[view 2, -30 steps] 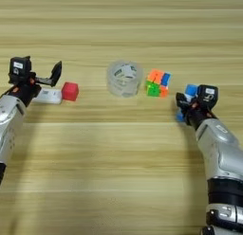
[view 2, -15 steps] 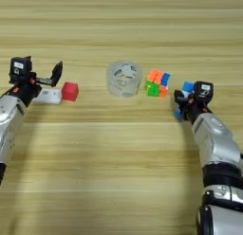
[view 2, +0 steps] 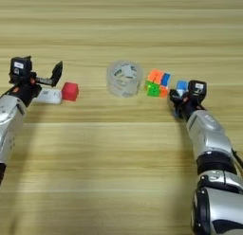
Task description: Move the objects on the table
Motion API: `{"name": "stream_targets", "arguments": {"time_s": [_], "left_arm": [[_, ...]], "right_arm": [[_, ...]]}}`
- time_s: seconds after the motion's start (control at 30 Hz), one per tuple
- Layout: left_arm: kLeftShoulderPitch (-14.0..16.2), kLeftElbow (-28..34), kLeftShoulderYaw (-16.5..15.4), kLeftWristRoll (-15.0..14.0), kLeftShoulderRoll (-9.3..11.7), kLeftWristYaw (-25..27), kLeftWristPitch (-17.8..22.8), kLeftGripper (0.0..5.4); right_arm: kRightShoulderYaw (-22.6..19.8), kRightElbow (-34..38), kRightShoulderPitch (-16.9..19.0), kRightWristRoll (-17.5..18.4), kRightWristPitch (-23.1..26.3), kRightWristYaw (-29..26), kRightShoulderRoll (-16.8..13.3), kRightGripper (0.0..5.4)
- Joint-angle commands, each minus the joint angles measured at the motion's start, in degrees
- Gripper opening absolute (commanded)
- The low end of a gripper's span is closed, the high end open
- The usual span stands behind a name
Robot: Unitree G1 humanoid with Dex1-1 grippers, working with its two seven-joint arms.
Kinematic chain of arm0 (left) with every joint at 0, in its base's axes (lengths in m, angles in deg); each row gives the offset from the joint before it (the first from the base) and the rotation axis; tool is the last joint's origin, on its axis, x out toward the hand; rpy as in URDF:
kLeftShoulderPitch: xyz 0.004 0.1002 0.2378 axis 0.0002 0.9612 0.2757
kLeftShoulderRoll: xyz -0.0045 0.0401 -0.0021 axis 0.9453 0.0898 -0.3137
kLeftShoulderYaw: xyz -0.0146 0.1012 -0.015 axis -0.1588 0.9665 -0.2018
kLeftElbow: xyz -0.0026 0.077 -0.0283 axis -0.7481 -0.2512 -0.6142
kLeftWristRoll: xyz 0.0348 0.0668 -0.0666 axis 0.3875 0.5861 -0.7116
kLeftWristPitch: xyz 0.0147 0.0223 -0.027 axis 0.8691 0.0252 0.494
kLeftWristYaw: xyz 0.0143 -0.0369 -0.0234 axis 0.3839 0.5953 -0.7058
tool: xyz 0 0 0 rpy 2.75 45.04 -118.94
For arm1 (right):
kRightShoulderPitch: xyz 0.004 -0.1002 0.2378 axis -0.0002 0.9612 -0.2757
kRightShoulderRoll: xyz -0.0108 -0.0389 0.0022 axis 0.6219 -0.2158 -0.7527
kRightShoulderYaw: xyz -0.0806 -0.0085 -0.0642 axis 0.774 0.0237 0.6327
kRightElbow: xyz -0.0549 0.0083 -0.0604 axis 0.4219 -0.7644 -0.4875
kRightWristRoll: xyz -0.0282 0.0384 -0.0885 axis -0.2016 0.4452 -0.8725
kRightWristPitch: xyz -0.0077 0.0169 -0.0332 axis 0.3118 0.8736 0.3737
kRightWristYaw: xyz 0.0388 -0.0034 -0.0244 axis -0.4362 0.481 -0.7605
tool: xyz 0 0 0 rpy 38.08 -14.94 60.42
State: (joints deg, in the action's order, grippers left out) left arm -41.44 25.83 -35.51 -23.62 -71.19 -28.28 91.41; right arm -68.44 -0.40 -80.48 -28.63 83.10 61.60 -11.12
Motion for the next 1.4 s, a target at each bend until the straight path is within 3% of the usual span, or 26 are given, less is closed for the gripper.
{"name": "stream_targets", "arguments": {"time_s": [0.03, 0.53, 1.03, 1.4], "left_arm": [[-0.4, 0.5, 0.1, -0.3, 0.1, 0.3, 0.6, 5.40], [-0.4, 0.4, 0.0, -0.3, 0.2, 0.4, 0.5, 5.40], [-0.5, 0.2, 0.0, -0.3, 0.2, 0.5, 0.3, 5.40], [-0.7, 0.1, -0.1, -0.4, 0.2, 0.4, 0.4, 5.40]], "right_arm": [[0.1, -1.8, 0.4, -0.7, 0.0, 0.1, 0.1, 2.17], [-0.1, -1.2, 0.4, -0.7, -0.6, 0.2, 0.1, 3.70], [0.2, 4.5, 2.4, -0.6, 0.5, 0.7, 0.3, 5.22], [1.6, 12.5, 5.2, -1.0, 2.8, 0.8, 1.3, 5.36]]}}
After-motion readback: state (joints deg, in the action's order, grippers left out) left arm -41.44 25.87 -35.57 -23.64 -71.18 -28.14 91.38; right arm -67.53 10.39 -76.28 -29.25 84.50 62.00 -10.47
